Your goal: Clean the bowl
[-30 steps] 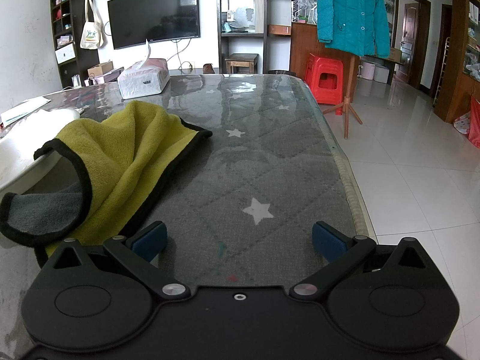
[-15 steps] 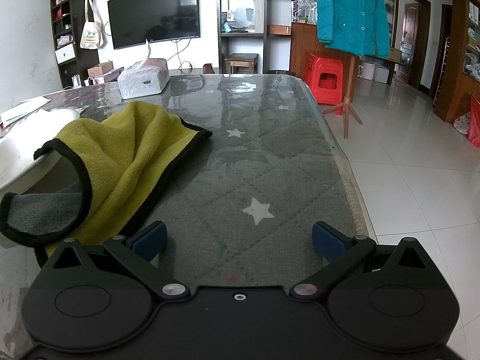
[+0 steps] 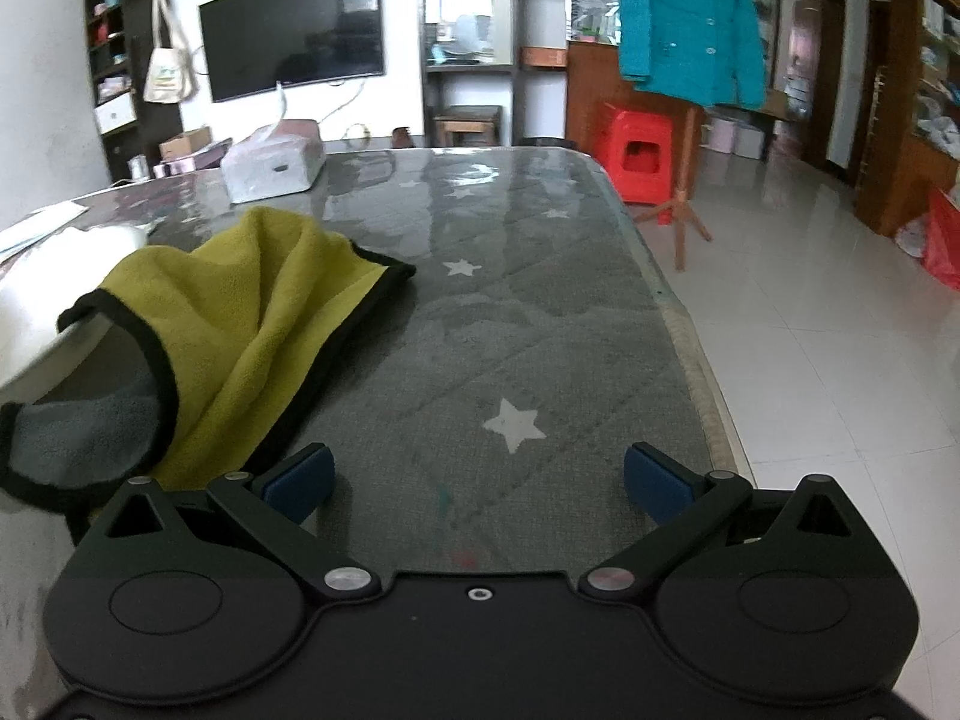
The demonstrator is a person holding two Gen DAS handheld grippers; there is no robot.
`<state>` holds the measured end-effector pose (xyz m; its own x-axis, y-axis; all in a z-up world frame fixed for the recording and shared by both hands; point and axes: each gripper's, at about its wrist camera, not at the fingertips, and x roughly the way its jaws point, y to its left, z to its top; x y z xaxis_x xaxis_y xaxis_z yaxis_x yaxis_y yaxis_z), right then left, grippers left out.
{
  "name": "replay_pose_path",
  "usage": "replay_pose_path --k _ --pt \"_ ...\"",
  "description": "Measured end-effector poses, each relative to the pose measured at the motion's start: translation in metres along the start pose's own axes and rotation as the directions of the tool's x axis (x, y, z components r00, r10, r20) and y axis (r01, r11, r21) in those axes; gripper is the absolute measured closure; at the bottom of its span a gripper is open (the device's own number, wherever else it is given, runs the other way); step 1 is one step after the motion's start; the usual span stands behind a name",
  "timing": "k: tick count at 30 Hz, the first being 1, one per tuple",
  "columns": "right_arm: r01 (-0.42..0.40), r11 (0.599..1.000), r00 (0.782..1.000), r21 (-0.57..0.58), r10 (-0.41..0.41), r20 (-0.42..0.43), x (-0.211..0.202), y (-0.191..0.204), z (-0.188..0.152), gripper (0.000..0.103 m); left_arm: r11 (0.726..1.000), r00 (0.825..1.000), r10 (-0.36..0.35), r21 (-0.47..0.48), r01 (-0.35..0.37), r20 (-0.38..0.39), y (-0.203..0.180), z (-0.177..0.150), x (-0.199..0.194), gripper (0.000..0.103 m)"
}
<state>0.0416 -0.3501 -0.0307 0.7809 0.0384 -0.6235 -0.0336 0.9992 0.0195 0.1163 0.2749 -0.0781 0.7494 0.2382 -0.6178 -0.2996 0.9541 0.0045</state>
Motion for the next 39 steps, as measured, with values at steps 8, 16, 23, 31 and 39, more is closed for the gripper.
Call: replay_pose_path --k 8,16,23,31,39 --pt "0.001 1.000 1.000 0.001 -0.001 0.002 -0.0016 -0.0014 -0.0026 0.000 1.000 1.000 0.000 0.000 0.000 0.000 -0.0002 0.0000 0.0001 0.000" --pt "0.001 1.000 1.000 0.001 -0.001 0.002 -0.0021 -0.0011 -0.0020 0.000 1.000 1.000 0.000 0.000 0.000 0.000 -0.0002 0.0000 0.0003 0.000" --pt "0.001 1.000 1.000 0.001 -0.001 0.002 -0.0022 -0.0012 -0.0021 0.000 1.000 1.000 0.000 0.000 0.000 0.000 0.0001 0.0000 0.0002 0.000" --pt "0.001 1.000 1.000 0.001 -0.001 0.002 -0.0022 -0.0012 -0.0020 0.000 1.000 1.000 0.000 0.000 0.000 0.000 0.0000 0.0000 0.0002 0.000" --pt "0.001 1.000 1.000 0.001 -0.001 0.002 -0.0021 -0.0011 -0.0020 0.000 1.000 1.000 0.000 0.000 0.000 0.000 0.0000 0.0000 0.0002 0.000"
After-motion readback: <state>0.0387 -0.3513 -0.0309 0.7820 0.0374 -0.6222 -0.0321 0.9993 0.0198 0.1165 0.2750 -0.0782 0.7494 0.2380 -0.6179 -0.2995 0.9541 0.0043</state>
